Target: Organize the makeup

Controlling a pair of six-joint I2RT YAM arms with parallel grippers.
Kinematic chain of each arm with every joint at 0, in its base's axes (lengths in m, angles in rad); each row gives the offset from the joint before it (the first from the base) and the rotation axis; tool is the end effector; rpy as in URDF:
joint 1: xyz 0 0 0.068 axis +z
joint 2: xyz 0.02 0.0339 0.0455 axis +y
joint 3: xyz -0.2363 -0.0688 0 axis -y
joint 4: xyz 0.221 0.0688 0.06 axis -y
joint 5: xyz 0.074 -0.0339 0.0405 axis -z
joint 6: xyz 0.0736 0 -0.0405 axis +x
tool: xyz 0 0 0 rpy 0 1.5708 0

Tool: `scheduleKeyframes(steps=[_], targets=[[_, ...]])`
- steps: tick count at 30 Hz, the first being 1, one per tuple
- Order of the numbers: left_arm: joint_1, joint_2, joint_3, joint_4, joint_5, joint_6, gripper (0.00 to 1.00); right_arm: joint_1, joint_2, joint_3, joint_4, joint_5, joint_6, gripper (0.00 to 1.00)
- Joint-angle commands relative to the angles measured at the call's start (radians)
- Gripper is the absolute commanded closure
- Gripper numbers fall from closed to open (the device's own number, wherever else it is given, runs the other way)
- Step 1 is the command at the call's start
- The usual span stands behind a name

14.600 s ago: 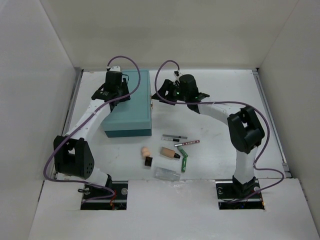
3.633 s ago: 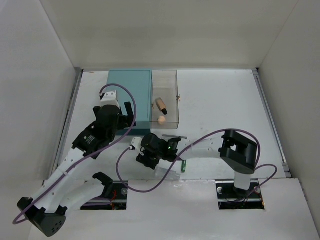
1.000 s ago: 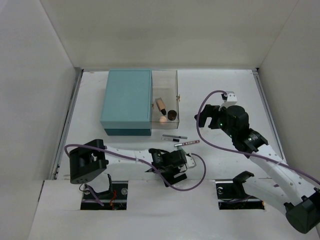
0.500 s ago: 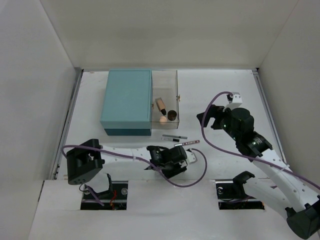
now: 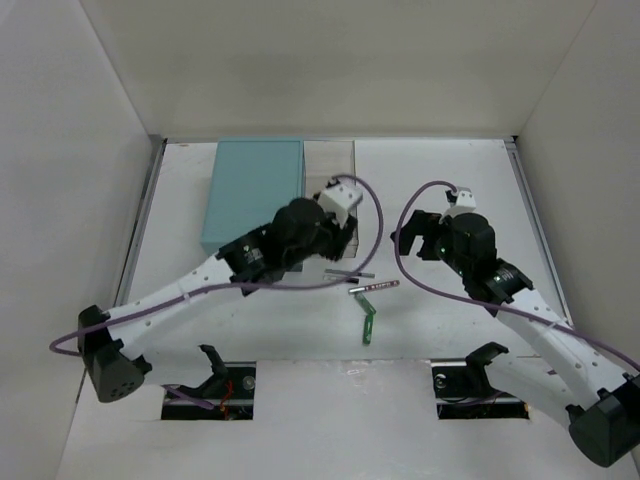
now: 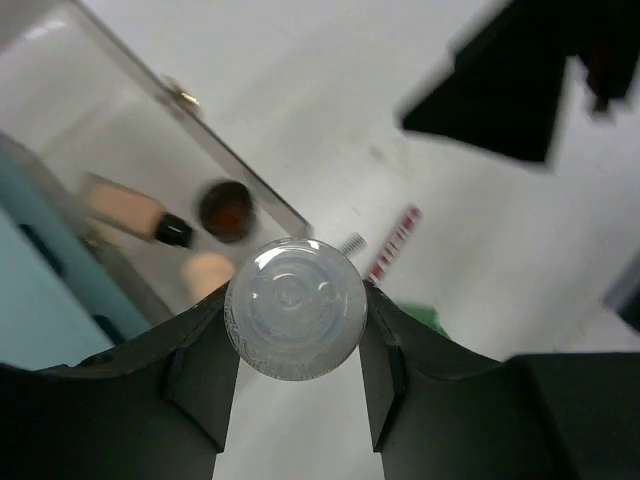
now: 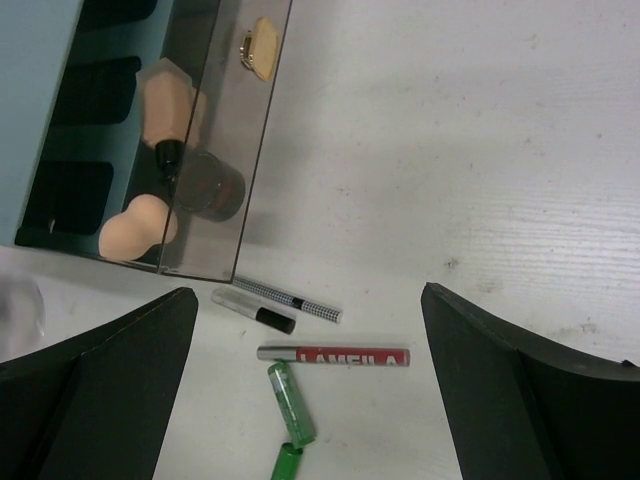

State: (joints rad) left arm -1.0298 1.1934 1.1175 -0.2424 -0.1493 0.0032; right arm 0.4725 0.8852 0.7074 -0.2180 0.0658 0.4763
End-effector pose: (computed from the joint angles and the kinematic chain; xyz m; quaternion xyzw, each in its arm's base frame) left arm 0.1625 -0.2492 0.3303 0.3610 0.7242 -0.2344 0.5388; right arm 0.2111 0.1024 0.2595 0.0198 0.8318 0.2287 0.5053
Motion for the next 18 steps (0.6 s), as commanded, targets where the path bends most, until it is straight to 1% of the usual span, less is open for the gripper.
scheduleKeyframes(steps=[1,6,9,11,14,17,18], targets=[[0.151,0.107,0.135,0.115,-0.041,0.004,0.87,-0.007,0.023,0.006,0.077,-0.008,0.031,0.0],[0.355,0.361,0.362,0.109,0.079,0.0,0.89,-0.001,0.106,0.052,0.085,-0.001,0.036,0.0],[0.437,0.498,0.491,0.085,0.169,-0.011,0.89,-0.001,0.162,0.082,0.094,-0.004,0.036,0.0],[0.477,0.593,0.588,0.034,0.226,-0.028,0.9,-0.001,0.199,0.105,0.095,-0.006,0.038,0.0],[0.52,0.701,0.694,-0.029,0.264,-0.043,0.91,-0.001,0.257,0.139,0.098,-0.008,0.038,0.0],[0.54,0.742,0.728,-0.035,0.284,-0.058,0.91,-0.001,0.316,0.178,0.097,-0.008,0.051,0.0],[0.544,0.75,0.734,-0.035,0.292,-0.058,0.89,-0.001,0.331,0.188,0.097,-0.008,0.053,0.0]])
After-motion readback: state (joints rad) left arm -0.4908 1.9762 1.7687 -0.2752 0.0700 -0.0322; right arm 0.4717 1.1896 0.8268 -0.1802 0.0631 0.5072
